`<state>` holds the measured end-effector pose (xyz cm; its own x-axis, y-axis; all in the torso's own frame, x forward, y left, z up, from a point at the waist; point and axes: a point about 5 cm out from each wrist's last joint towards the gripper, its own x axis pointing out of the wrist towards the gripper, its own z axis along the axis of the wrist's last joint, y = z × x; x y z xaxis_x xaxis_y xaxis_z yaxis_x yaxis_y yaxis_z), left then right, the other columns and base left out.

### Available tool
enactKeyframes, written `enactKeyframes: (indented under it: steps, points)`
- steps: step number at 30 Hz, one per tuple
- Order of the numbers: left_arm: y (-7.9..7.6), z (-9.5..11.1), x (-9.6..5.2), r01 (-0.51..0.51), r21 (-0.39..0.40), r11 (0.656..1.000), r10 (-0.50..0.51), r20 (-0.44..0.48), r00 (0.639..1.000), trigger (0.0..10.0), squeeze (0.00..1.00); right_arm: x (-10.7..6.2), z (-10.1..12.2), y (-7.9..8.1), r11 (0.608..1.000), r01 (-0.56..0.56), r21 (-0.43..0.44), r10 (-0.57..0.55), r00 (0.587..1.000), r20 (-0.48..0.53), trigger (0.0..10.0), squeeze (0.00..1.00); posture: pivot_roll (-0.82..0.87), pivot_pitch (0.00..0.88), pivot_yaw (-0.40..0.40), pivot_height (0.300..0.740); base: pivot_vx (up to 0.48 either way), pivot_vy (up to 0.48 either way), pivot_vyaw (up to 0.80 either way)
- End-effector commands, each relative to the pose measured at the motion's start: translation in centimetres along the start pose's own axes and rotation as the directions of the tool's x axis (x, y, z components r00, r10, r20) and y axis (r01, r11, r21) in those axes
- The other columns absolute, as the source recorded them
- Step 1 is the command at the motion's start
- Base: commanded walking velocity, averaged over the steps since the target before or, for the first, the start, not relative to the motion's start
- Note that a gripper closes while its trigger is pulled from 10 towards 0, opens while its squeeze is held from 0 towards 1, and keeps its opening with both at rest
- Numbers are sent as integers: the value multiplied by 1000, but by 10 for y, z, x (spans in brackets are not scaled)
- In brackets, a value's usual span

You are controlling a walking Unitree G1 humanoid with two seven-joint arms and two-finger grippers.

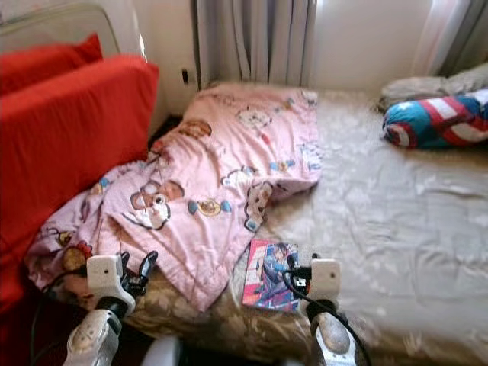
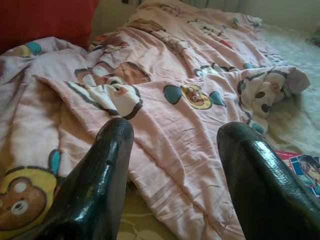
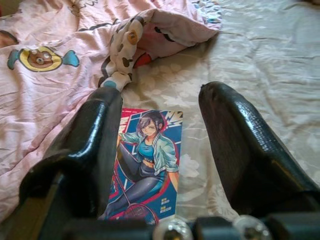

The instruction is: Clean up the room

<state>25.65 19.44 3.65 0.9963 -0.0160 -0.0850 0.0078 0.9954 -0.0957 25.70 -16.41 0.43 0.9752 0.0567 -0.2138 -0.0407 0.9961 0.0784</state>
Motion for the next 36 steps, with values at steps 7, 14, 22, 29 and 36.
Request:
enactKeyframes:
  steps: [7, 14, 22, 29, 36]
  points:
    - [-3, 3, 3, 25, 5, 1000, -25, -1, 1000, 10000, 0, 1, -4, 0, 1000, 4, -5, -4, 999, -39, 10000, 0, 13, 30, -23, 635, 0, 0, 0]
    - [-2, 5, 3, 18, 12, 1000, -18, 3, 1000, 10000, 0, -1, -4, 0, 1000, 2, -3, -2, 1000, -27, 10000, 0, 27, 65, -25, 635, 0, 0, 0]
    - [-1, 13, 6, 16, 16, 1000, -16, 25, 1000, 10000, 0, 5, 0, 6, 1000, -15, -5, 15, 1000, -18, 10000, 0, 35, 89, -23, 610, 0, 0, 0]
    - [1, 17, 6, 15, 22, 1000, -15, 35, 999, 10000, 0, 7, 1, 5, 1000, -5, -3, 5, 1000, -20, 10000, 0, 44, 106, -20, 610, 0, 0, 0]
    - [4, 22, 7, 6, 27, 1000, -7, 47, 999, 10000, 0, 8, 0, 6, 1000, -7, -9, 6, 1000, -30, 10000, 0, 47, 117, -21, 610, 0, 0, 0]
